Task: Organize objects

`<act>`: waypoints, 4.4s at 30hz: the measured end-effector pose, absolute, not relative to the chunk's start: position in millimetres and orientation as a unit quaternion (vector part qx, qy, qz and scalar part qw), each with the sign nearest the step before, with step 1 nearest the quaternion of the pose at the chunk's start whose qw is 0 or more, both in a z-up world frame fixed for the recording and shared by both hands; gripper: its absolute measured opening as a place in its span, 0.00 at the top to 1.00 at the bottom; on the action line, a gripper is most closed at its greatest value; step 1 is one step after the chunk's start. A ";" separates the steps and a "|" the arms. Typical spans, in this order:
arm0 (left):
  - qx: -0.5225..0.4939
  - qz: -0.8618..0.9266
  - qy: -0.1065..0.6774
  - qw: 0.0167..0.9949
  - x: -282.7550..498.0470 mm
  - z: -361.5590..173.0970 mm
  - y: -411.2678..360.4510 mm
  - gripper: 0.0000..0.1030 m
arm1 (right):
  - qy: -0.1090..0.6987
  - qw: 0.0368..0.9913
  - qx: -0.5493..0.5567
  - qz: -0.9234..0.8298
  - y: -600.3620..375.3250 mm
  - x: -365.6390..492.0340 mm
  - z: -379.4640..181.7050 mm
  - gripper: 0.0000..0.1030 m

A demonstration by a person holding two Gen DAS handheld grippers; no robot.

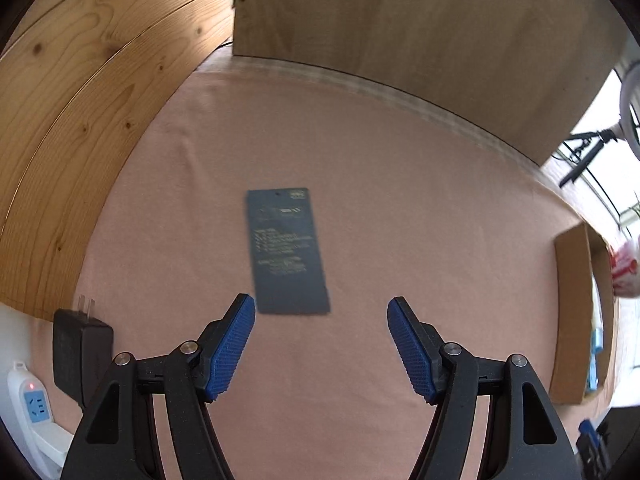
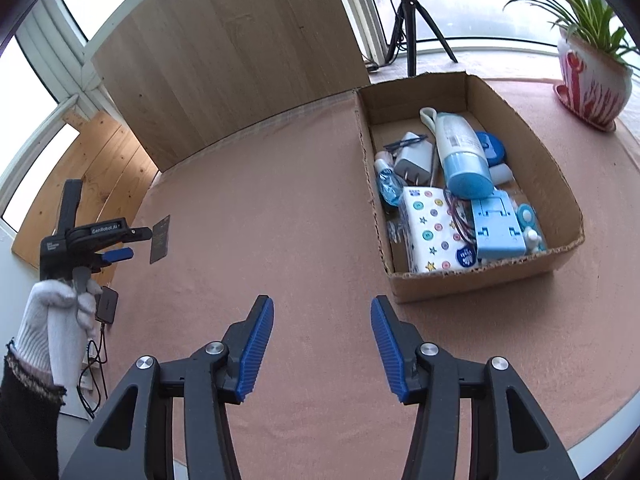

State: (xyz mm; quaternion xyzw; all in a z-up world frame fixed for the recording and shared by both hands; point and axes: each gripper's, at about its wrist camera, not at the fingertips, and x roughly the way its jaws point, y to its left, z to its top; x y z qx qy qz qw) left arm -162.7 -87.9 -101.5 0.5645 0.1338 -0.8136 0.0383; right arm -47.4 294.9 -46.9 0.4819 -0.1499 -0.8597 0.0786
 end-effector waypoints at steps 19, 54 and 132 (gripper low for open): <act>0.603 -0.781 0.132 0.095 -210.4 -149.3 -98.9 0.30 | -0.195 0.047 0.488 -0.849 325.9 -44.3 -68.0 0.54; 0.577 -0.811 0.091 -0.038 -168.0 -115.9 -5.5 0.48 | -0.100 0.021 0.486 -0.868 321.7 -16.7 -64.1 0.54; 0.492 -0.864 0.039 -0.097 -133.4 -38.1 74.7 0.34 | -0.046 0.057 0.487 -0.870 282.0 -29.1 -44.6 0.52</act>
